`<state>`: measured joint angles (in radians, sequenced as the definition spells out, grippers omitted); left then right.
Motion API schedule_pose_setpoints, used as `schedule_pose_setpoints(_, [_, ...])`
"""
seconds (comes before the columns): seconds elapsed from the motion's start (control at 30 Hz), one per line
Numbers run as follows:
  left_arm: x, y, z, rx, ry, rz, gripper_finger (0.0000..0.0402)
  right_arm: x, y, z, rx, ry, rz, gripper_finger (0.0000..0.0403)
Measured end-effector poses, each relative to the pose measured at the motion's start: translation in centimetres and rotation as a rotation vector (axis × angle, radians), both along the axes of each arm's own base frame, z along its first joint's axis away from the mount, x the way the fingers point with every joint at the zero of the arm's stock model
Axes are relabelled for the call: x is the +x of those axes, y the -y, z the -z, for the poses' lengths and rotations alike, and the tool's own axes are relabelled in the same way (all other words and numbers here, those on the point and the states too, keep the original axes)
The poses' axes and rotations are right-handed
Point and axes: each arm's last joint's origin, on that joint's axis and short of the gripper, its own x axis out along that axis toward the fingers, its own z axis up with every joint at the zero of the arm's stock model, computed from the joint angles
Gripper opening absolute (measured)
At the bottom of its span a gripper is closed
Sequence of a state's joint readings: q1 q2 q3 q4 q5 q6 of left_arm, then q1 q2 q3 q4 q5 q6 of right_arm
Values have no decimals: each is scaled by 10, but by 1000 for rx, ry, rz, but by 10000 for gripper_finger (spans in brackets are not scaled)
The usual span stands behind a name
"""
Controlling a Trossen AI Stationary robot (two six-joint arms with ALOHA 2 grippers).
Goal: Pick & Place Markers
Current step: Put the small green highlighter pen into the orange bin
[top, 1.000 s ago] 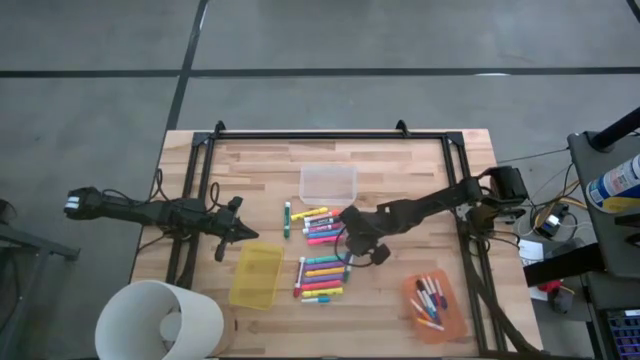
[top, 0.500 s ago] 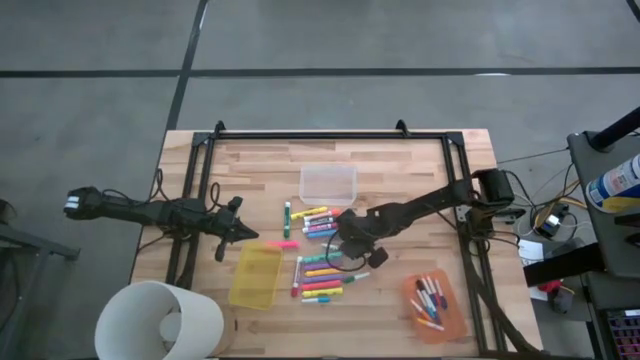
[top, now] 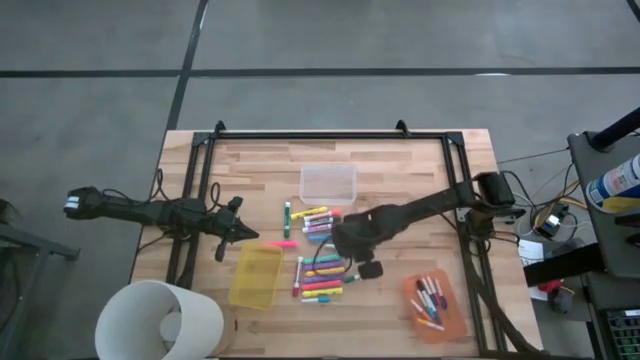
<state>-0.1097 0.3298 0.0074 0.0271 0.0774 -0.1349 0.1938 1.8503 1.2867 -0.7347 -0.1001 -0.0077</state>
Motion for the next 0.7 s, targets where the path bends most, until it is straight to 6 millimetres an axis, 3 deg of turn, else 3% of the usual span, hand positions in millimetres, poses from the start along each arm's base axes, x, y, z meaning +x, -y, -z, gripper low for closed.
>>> schedule_pose_setpoints(0.27, [0,0,0,0,0,0,0,-8,-44,-2,-66,53,-8,134])
schedule_pose_setpoints(0.47, [0,0,0,0,-1,0,0,-8,-58,10,-58,47,26,165])
schedule_pose_setpoints(0.7, [0,0,0,0,-1,0,0,-8,-63,32,-80,-11,17,172])
